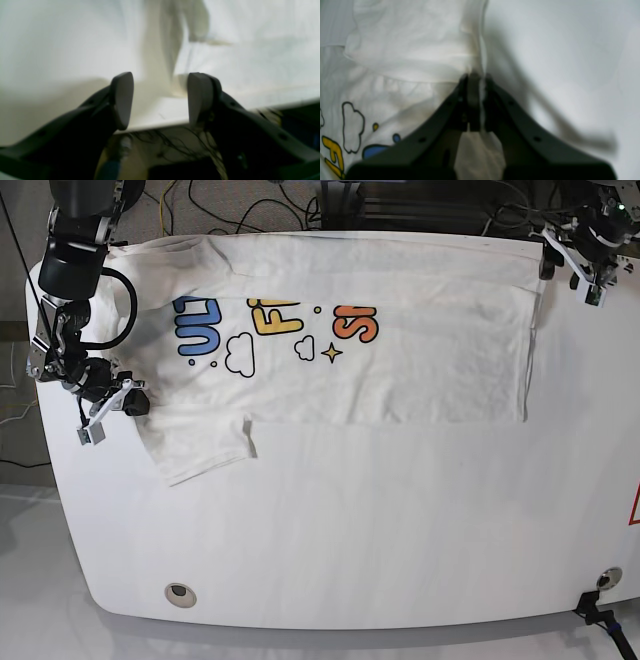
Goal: Fold the T-shirt properly
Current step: 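Pull the shirt further with the left gripper, straightening it, then lower the left gripper onto the shirt's side and grasp the fabric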
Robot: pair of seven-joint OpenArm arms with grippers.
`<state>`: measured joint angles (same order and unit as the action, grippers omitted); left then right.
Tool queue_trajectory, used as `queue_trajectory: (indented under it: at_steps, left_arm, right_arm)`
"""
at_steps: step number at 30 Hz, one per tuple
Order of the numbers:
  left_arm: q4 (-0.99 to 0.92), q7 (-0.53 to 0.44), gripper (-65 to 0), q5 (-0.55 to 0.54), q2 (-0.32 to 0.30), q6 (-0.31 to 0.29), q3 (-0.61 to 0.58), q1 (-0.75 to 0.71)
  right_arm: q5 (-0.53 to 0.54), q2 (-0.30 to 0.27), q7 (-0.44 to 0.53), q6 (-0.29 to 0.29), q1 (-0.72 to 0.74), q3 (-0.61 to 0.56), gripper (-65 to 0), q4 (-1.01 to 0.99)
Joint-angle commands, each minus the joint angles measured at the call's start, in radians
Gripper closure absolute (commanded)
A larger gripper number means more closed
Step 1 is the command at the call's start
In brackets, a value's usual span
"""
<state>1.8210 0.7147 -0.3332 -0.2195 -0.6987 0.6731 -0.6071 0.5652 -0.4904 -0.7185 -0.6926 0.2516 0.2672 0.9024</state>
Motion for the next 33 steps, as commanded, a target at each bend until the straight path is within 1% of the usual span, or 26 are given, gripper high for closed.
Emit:
queue_trajectory:
  at_steps: [1, 3, 6, 12, 15, 18, 25, 27, 29, 33]
  left_arm:
    - [0.055, 0.067, -32.5, -0.014, -0.013, 0.001, 0.018, 0.054]
    - [0.075, 0.122, -32.5, -0.014, -0.010, 0.001, 0.021, 0.109]
    - [0.089, 0.168, -32.5, -0.014, -0.008, 0.001, 0.024, 0.166]
    - [0.075, 0.176, -32.5, -0.010, -0.008, 0.001, 0.040, 0.312]
    - [0.019, 0.174, -32.5, -0.008, -0.008, 0.001, -0.003, 0.405]
    - [-0.074, 0.171, -32.5, -0.007, -0.008, 0.001, -0.052, 0.488]
    - [-0.338, 0.090, -32.4, 0.001, -0.011, 0.001, -0.120, 0.642]
    - [-0.404, 0.035, -32.4, 0.055, -0.011, 0.001, -0.126, 0.669]
    - [-0.482, 0.004, -32.4, 0.108, -0.010, 0.001, -0.126, 0.703]
    - [-0.607, -0.059, -32.4, 0.127, -0.011, 0.001, -0.126, 0.732]
  right_arm:
    - [-0.007, -0.018, -0.013, -0.006, 0.015, 0.002, 0.0, 0.011]
    - [-0.007, -0.018, -0.013, -0.006, 0.013, 0.002, 0.0, 0.011]
    - [-0.007, -0.018, -0.013, -0.006, 0.013, 0.001, 0.0, 0.011]
    - [-0.007, -0.018, -0.014, -0.006, 0.013, 0.001, 0.0, 0.011]
    - [-0.007, -0.015, -0.014, -0.006, 0.013, 0.001, 0.0, 0.011]
    - [-0.007, -0.012, -0.014, -0.006, 0.013, 0.001, 0.0, 0.011]
    - [-0.007, -0.012, -0.014, -0.006, 0.012, 0.001, 0.0, 0.011]
    - [-0.007, -0.012, -0.014, -0.006, 0.010, 0.001, 0.0, 0.011]
    - [-0.007, -0.014, -0.014, -0.006, 0.008, 0.001, 0.0, 0.011]
    - [-0.007, -0.015, -0.014, -0.006, 0.004, 0.002, 0.0, 0.011]
